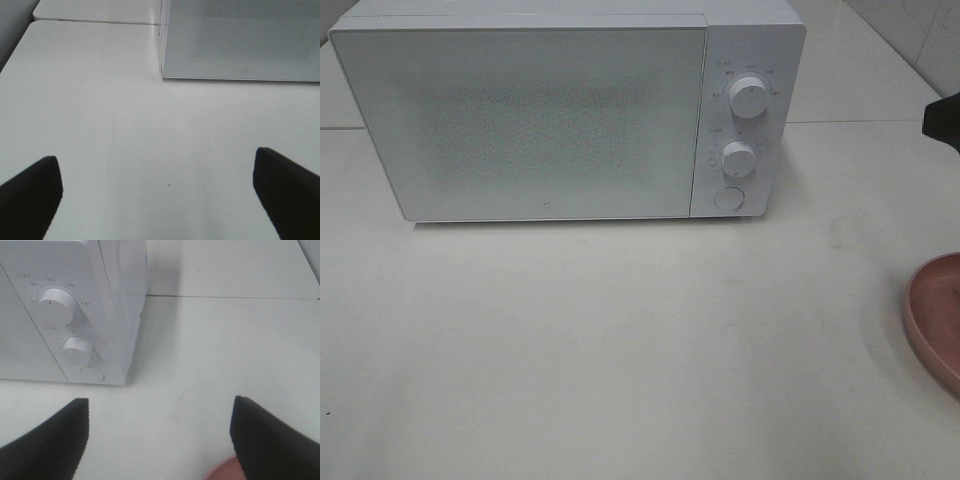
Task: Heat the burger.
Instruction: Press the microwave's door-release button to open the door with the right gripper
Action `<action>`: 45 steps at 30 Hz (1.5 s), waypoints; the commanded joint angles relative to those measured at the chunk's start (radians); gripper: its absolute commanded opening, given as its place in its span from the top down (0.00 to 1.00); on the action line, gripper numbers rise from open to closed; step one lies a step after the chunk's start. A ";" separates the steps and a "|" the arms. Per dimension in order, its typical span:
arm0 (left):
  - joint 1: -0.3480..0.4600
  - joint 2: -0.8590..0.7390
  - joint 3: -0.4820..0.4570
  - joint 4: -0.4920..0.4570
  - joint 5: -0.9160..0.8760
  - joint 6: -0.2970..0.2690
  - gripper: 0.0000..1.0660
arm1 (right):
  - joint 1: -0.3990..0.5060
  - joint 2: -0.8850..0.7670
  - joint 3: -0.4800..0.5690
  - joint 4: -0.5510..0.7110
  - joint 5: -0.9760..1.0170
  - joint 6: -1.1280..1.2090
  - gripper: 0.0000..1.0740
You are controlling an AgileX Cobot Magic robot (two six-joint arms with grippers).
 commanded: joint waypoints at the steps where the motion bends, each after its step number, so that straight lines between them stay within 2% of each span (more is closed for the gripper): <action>1: -0.003 -0.025 0.004 0.003 -0.008 -0.004 0.08 | -0.003 0.050 -0.005 0.002 -0.105 0.000 0.30; 8: -0.003 -0.025 0.004 0.003 -0.008 -0.004 0.08 | -0.003 0.151 0.009 0.002 -0.275 -0.003 0.30; 9: -0.003 -0.025 0.004 0.003 -0.008 -0.004 0.08 | -0.003 0.177 0.038 0.003 -0.368 -0.004 0.30; 11: -0.003 -0.025 0.004 0.003 -0.008 -0.004 0.08 | -0.003 0.190 0.057 0.003 -0.429 -0.004 0.30; 12: -0.003 -0.025 0.004 0.003 -0.008 -0.004 0.08 | -0.003 0.215 0.093 0.004 -0.552 -0.007 0.30; 16: -0.003 -0.025 0.004 0.003 -0.008 -0.004 0.08 | -0.003 0.249 0.143 0.033 -0.689 -0.032 0.30; 23: -0.003 -0.025 0.004 0.003 -0.008 -0.004 0.08 | 0.019 0.331 0.252 0.241 -0.943 -0.125 0.30; 24: -0.003 -0.025 0.004 0.003 -0.008 -0.004 0.08 | 0.019 0.331 0.252 0.241 -0.943 -0.125 0.30; 25: -0.003 -0.025 0.004 0.003 -0.008 -0.004 0.08 | 0.056 0.351 0.271 0.294 -0.990 -0.141 0.30; 27: -0.003 -0.025 0.004 0.003 -0.008 -0.004 0.08 | 0.080 0.358 0.280 0.312 -1.011 -0.150 0.30; 28: -0.003 -0.025 0.004 0.003 -0.008 -0.004 0.08 | 0.139 0.376 0.294 0.360 -1.047 -0.179 0.30; 30: -0.003 -0.025 0.004 0.003 -0.008 -0.004 0.08 | 0.164 0.387 0.297 0.382 -1.062 -0.199 0.30; 31: -0.003 -0.025 0.004 0.003 -0.008 -0.004 0.08 | 0.221 0.410 0.298 0.448 -1.092 -0.242 0.30; 32: -0.003 -0.025 0.004 0.003 -0.008 -0.004 0.08 | 0.221 0.410 0.298 0.448 -1.092 -0.242 0.30; 33: -0.003 -0.025 0.004 0.003 -0.008 -0.004 0.08 | 0.284 0.438 0.298 0.510 -1.125 -0.294 0.30; 35: -0.003 -0.025 0.004 0.003 -0.008 -0.004 0.08 | 0.309 0.451 0.298 0.535 -1.143 -0.314 0.30; 36: -0.003 -0.025 0.004 0.003 -0.008 -0.004 0.08 | 0.370 0.484 0.298 0.599 -1.187 -0.357 0.30; 37: -0.003 -0.025 0.004 0.003 -0.008 -0.004 0.08 | 0.370 0.484 0.298 0.599 -1.187 -0.357 0.30; 38: -0.003 -0.025 0.004 0.003 -0.008 -0.004 0.08 | 0.429 0.520 0.297 0.670 -1.233 -0.387 0.30; 40: -0.003 -0.025 0.004 0.003 -0.008 -0.004 0.08 | 0.451 0.533 0.296 0.704 -1.249 -0.393 0.30; 44: -0.003 -0.025 0.004 0.003 -0.008 -0.004 0.08 | 0.560 0.611 0.296 0.818 -1.337 -0.395 0.30; 45: -0.003 -0.025 0.004 0.003 -0.008 -0.004 0.08 | 0.560 0.611 0.296 0.818 -1.337 -0.395 0.30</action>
